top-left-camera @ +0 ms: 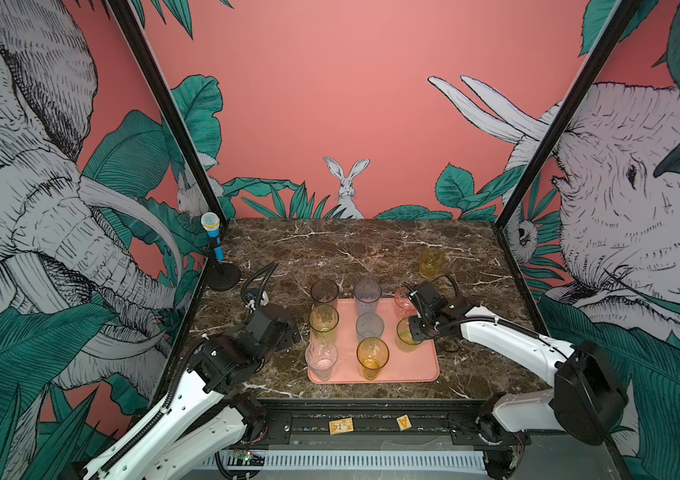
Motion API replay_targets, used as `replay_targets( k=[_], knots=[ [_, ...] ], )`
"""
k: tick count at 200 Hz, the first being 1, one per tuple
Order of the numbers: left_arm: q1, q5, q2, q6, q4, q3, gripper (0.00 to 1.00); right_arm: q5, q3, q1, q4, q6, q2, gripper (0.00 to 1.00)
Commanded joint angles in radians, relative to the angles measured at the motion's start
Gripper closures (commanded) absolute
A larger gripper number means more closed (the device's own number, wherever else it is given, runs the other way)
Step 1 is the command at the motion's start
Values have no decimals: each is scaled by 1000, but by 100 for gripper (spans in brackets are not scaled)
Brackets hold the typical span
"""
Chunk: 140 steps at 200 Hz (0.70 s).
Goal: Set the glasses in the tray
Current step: 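Open the right gripper and raise it off the green glass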
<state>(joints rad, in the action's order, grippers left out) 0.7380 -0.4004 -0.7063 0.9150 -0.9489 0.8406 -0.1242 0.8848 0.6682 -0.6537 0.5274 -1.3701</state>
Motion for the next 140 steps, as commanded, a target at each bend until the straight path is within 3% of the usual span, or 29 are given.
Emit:
replay_targets(
  k=[1,140],
  knots=[
    [-3,-11,7,8,-28,-9,17,-20,48,7,-32,0,14,64],
    [-3,-33,7,-10,-38,13,17,-121,293,-5,-210,-100,143,46]
  ],
)
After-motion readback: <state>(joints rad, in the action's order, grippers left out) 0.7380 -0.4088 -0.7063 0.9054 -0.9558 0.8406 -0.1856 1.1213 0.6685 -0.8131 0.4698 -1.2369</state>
